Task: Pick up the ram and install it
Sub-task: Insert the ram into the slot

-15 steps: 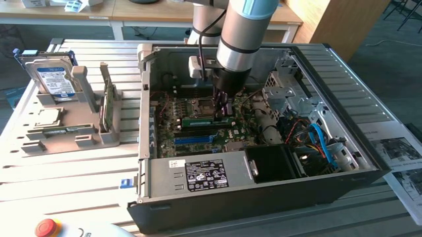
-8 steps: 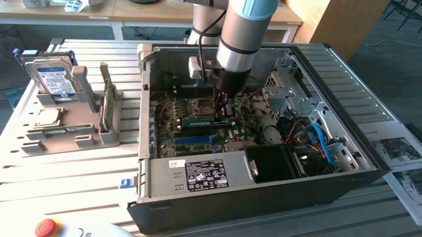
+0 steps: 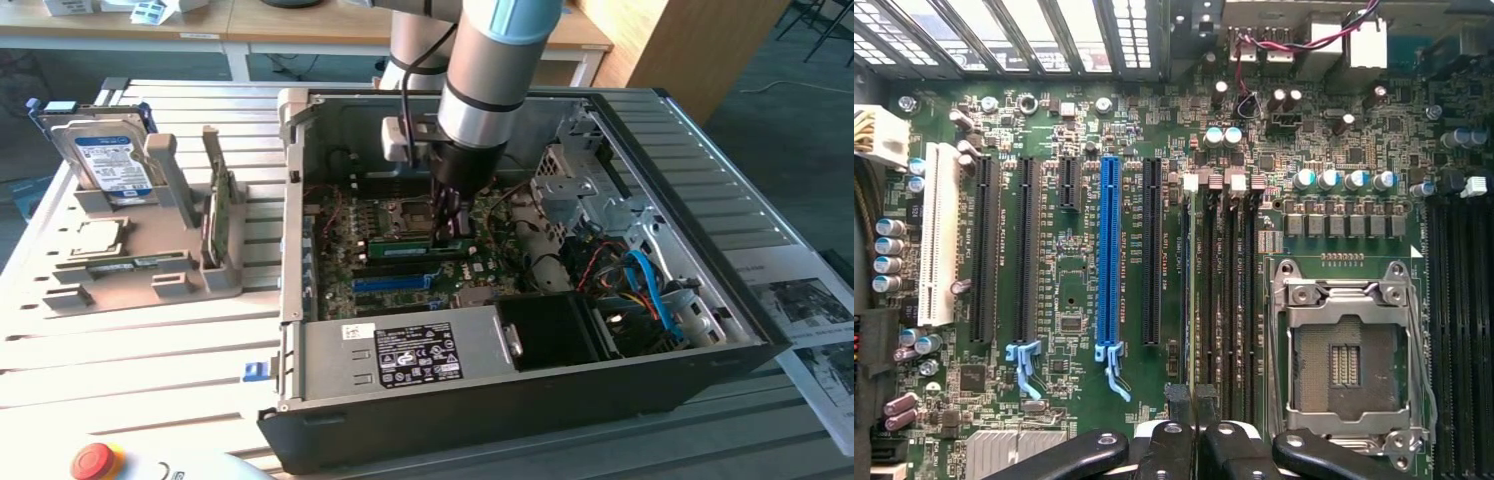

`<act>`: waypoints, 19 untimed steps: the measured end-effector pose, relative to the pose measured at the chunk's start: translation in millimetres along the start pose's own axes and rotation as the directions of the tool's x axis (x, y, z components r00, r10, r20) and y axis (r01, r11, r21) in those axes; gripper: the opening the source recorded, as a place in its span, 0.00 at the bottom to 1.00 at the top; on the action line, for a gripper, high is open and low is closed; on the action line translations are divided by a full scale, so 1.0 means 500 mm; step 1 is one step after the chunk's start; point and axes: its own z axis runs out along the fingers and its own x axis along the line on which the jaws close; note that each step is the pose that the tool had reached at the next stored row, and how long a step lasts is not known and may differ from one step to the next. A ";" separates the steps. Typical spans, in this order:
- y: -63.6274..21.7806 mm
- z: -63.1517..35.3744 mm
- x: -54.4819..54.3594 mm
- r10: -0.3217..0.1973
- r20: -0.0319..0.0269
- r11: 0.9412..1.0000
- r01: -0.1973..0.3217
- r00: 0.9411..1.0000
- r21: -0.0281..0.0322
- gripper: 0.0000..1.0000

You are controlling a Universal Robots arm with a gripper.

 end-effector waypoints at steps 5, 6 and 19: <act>0.000 0.003 0.000 0.000 0.000 1.000 0.000 1.000 0.000 0.12; 0.000 0.004 0.000 0.000 0.000 1.000 0.000 1.000 0.000 0.12; 0.000 0.006 0.000 0.000 0.000 1.000 0.000 1.000 0.000 0.12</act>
